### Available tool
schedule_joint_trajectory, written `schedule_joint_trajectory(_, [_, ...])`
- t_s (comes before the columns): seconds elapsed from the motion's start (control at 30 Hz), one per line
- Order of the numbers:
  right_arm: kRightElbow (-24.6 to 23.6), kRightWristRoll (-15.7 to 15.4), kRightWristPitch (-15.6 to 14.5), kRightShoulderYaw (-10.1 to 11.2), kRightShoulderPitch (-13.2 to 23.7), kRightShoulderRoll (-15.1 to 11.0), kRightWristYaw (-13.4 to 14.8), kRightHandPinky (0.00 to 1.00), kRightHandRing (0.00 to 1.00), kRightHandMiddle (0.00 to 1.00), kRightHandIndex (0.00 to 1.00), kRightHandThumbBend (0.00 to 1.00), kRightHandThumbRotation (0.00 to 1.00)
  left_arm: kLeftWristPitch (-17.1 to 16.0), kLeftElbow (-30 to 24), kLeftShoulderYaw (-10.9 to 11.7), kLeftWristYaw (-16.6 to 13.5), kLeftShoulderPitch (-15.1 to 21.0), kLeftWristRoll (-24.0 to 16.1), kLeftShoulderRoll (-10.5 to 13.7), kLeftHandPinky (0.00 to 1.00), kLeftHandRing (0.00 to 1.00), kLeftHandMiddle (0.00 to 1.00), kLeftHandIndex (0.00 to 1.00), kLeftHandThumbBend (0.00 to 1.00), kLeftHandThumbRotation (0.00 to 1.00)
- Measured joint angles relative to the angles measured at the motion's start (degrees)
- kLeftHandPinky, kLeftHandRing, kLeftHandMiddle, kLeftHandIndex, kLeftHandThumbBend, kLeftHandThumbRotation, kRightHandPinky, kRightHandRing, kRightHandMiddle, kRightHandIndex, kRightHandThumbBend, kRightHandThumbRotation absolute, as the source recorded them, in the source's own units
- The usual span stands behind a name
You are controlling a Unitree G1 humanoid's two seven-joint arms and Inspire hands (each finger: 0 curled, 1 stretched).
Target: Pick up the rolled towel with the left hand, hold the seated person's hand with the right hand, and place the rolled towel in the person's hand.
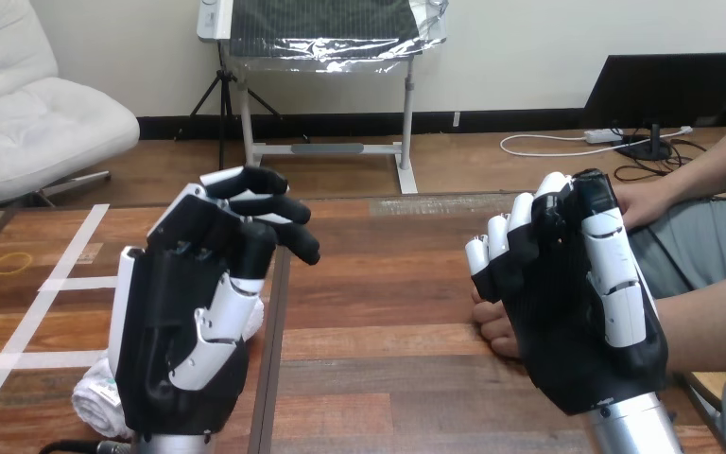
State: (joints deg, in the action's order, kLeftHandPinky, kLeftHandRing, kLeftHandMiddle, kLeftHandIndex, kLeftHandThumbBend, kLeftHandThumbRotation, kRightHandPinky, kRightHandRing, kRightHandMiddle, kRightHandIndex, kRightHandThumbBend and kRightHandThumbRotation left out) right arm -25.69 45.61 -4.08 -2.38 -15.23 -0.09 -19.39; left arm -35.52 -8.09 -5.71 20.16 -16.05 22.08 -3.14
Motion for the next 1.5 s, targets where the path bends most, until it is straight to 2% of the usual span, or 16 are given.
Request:
schedule_joint_trajectory(0.2, [0.19, 0.75, 0.00, -0.01, -0.02, 0.00, -0.53, 0.07, 0.15, 0.24, 0.30, 0.50, 0.41, -1.22, 0.75, 0.02, -2.65, 0.00, -4.35, 0.00, 0.45, 0.47, 0.54, 0.58, 0.45, 0.26])
schedule_joint_trajectory(0.37, [0.31, 1.41, 0.00, -0.03, -0.04, 0.00, -0.91, 0.07, 0.16, 0.25, 0.31, 0.50, 0.39, -2.10, 1.15, 0.01, -3.91, 0.00, -6.26, 0.01, 0.47, 0.48, 0.55, 0.58, 0.47, 0.23])
schedule_joint_trajectory(0.8, [0.33, 0.55, 0.64, -0.37, -0.14, -0.04, -1.02, 0.08, 0.16, 0.26, 0.31, 0.51, 0.40, -3.06, 1.26, -0.08, -4.73, 0.00, -6.68, 0.06, 0.47, 0.48, 0.55, 0.59, 0.44, 0.19])
schedule_joint_trajectory(1.03, [0.32, -1.68, 1.97, -1.16, -0.31, -0.28, -1.03, 0.08, 0.16, 0.26, 0.30, 0.48, 0.41, -3.42, 1.38, -0.26, -4.54, 0.00, -6.45, 0.09, 0.47, 0.49, 0.56, 0.60, 0.46, 0.22])
schedule_joint_trajectory(1.23, [0.33, -2.16, 2.41, -1.58, -0.43, -0.41, -1.11, 0.08, 0.16, 0.26, 0.31, 0.48, 0.39, -3.39, 1.39, -0.59, -4.22, 0.01, -6.04, 0.12, 0.46, 0.49, 0.56, 0.60, 0.49, 0.28])
schedule_joint_trajectory(1.5, [0.32, -2.77, 2.86, -1.74, -0.45, -0.44, -1.12, 0.08, 0.16, 0.26, 0.31, 0.51, 0.39, -3.39, 1.39, -1.08, -4.00, 0.10, -5.98, 0.15, 0.46, 0.48, 0.55, 0.59, 0.48, 0.26])
